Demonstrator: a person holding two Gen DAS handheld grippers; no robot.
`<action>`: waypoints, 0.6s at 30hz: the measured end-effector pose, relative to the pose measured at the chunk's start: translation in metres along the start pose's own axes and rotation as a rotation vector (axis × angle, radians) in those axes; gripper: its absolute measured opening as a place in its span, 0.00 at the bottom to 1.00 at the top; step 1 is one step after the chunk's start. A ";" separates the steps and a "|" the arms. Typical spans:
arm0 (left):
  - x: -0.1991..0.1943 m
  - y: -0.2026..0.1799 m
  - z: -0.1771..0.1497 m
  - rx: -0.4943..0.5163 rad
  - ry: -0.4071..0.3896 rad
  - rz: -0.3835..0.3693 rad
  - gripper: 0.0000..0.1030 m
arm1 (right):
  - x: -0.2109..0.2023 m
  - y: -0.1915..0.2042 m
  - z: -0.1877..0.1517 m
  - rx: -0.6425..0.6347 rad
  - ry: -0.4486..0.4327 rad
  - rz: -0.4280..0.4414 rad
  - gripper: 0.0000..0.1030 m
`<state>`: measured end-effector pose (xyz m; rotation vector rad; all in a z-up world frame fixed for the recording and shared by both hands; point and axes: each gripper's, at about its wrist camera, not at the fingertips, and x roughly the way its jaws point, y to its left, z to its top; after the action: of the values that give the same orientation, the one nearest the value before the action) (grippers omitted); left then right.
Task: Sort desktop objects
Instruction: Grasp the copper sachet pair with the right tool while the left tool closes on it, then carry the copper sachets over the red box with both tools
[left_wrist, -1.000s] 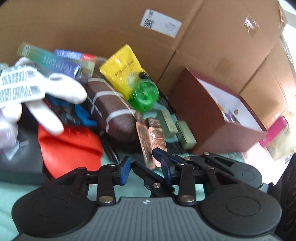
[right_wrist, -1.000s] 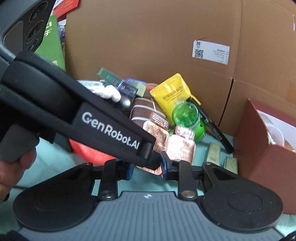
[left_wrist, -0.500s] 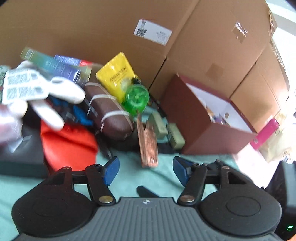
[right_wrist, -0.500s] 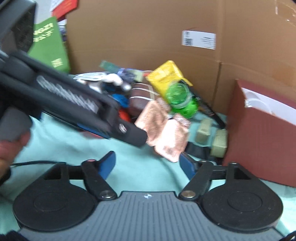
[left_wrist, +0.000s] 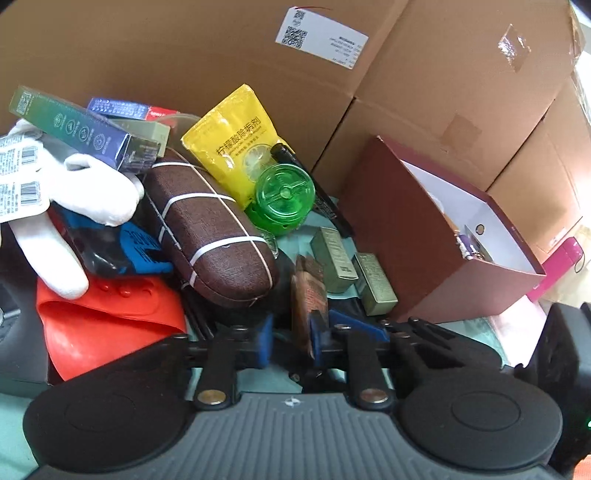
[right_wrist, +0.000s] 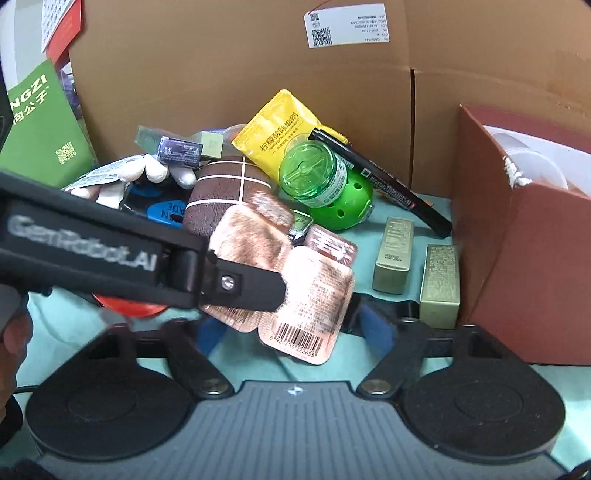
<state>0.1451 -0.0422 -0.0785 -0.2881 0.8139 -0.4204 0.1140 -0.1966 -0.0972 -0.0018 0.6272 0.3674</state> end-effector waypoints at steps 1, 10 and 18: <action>0.000 0.001 0.000 -0.008 0.003 -0.014 0.14 | -0.002 0.000 -0.001 0.007 -0.002 0.002 0.48; -0.022 -0.013 -0.009 0.036 -0.010 -0.068 0.05 | -0.026 0.005 -0.007 0.007 -0.035 -0.020 0.36; -0.057 -0.042 -0.009 0.064 -0.072 -0.172 0.05 | -0.076 0.012 -0.003 -0.017 -0.133 -0.054 0.36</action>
<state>0.0928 -0.0529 -0.0310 -0.3130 0.7067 -0.5925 0.0513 -0.2110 -0.0546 -0.0110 0.4916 0.3177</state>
